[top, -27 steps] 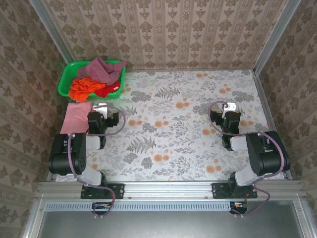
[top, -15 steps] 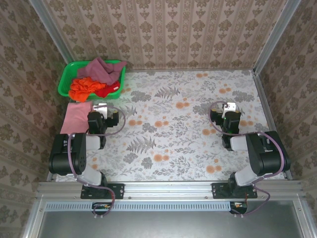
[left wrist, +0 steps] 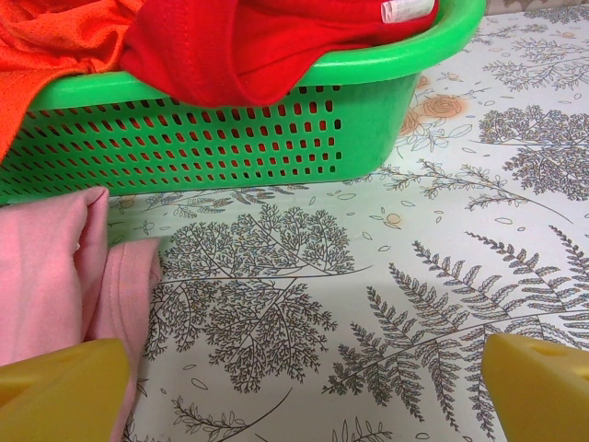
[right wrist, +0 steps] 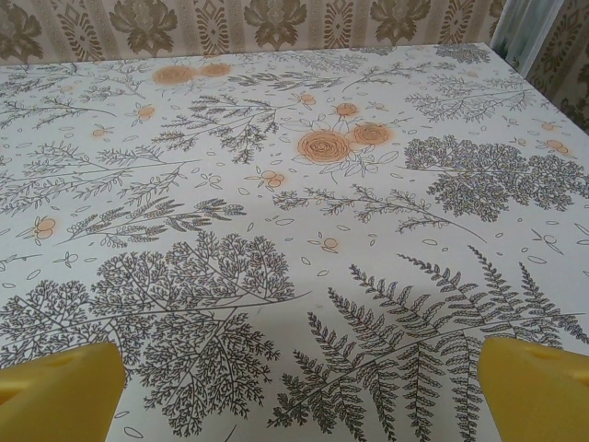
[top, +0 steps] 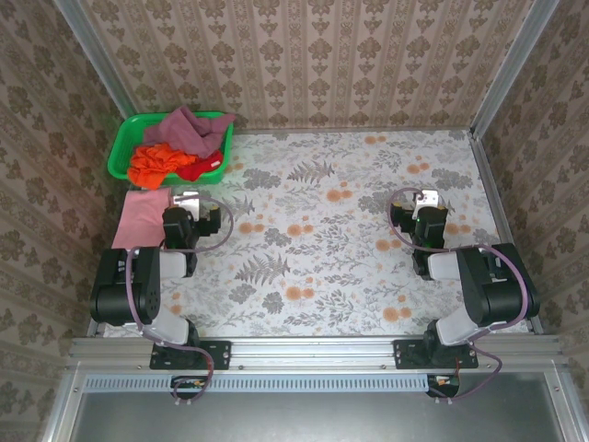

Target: Fold and stack the t-shirts

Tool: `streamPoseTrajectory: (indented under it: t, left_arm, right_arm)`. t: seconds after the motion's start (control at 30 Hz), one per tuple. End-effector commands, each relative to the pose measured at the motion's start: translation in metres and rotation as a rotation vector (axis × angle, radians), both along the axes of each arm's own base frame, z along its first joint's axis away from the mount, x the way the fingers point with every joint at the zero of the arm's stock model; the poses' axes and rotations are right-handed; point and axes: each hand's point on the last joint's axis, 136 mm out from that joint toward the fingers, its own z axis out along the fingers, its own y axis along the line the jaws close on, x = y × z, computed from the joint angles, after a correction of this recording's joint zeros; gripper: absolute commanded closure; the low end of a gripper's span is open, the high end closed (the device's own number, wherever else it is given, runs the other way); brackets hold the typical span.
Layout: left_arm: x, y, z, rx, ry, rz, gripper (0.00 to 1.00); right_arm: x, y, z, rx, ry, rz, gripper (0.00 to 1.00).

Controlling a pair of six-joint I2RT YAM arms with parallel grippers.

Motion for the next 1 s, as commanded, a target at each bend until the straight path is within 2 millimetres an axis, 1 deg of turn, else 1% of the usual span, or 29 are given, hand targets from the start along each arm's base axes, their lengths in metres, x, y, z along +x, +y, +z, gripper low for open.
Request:
streamPoseTrajectory:
  t: [0.0,0.07,0.1,0.13,0.17,0.27,0.33,0.4,0.5,0.57,0.6,0.67,0.7,0.77,0.8,0.83,0.9,0.97]
  left_arm:
    - [0.003,0.003,0.008,-0.004,-0.014,0.012,0.00]
    - [-0.001,-0.004,0.014,0.028,-0.025,-0.006,0.00]
    - [-0.003,-0.007,0.020,0.055,-0.031,-0.003,0.00]
    - [-0.005,-0.011,0.026,0.085,-0.038,0.000,0.00]
    - [-0.007,-0.016,0.031,0.111,-0.042,-0.006,0.00]
    - [-0.015,-0.025,0.049,0.151,-0.063,-0.011,0.00]
    - [-0.018,-0.026,0.063,0.130,-0.078,-0.008,0.00]
    - [-0.020,-0.028,0.079,0.101,-0.097,-0.010,0.00]
    - [-0.015,-0.024,0.112,0.058,-0.118,0.032,0.00]
    - [-0.006,-0.013,0.133,0.006,-0.115,0.107,0.00]
    - [0.000,-0.010,0.142,-0.025,-0.107,0.115,0.00]
    - [0.013,-0.003,0.157,-0.061,-0.099,0.135,0.00]
    - [0.022,0.007,0.162,-0.076,-0.098,0.175,0.00]
    - [0.038,0.022,0.169,-0.119,-0.090,0.230,0.00]
    - [0.050,0.030,0.173,-0.143,-0.088,0.244,0.00]
    - [0.061,0.037,0.172,-0.167,-0.072,0.263,0.00]
    - [0.080,0.047,0.172,-0.208,-0.044,0.287,0.00]
    - [0.101,0.051,0.172,-0.225,-0.026,0.293,0.00]
  right_arm:
    - [0.005,0.003,0.015,0.003,-0.044,0.013,0.00]
    - [0.004,0.008,0.024,0.002,-0.040,0.043,0.00]
    - [0.003,0.008,0.030,0.001,-0.043,0.045,0.00]
    - [0.000,0.008,0.033,0.000,-0.036,0.046,0.00]
    - [-0.002,0.009,0.047,-0.001,-0.064,0.049,0.00]
    - [-0.010,0.012,0.065,0.005,-0.082,0.061,0.00]
    - [-0.014,0.018,0.076,0.011,-0.088,0.081,0.00]
    - [-0.017,0.031,0.090,0.018,-0.103,0.126,0.00]
    - [-0.021,0.059,0.110,0.024,-0.119,0.228,0.00]
    - [-0.023,0.083,0.122,0.018,-0.130,0.305,0.00]
    - [-0.025,0.097,0.127,0.015,-0.136,0.348,0.00]
    - [-0.027,0.124,0.136,0.018,-0.146,0.429,0.00]
    - [-0.028,0.138,0.140,0.023,-0.152,0.470,0.00]
    - [-0.030,0.165,0.147,0.033,-0.159,0.546,0.00]
    - [-0.031,0.180,0.150,0.043,-0.163,0.582,0.00]
    - [-0.031,0.193,0.152,0.052,-0.166,0.610,0.00]
    - [-0.031,0.215,0.157,0.072,-0.168,0.660,0.00]
    - [-0.032,0.235,0.157,0.081,-0.162,0.705,0.00]
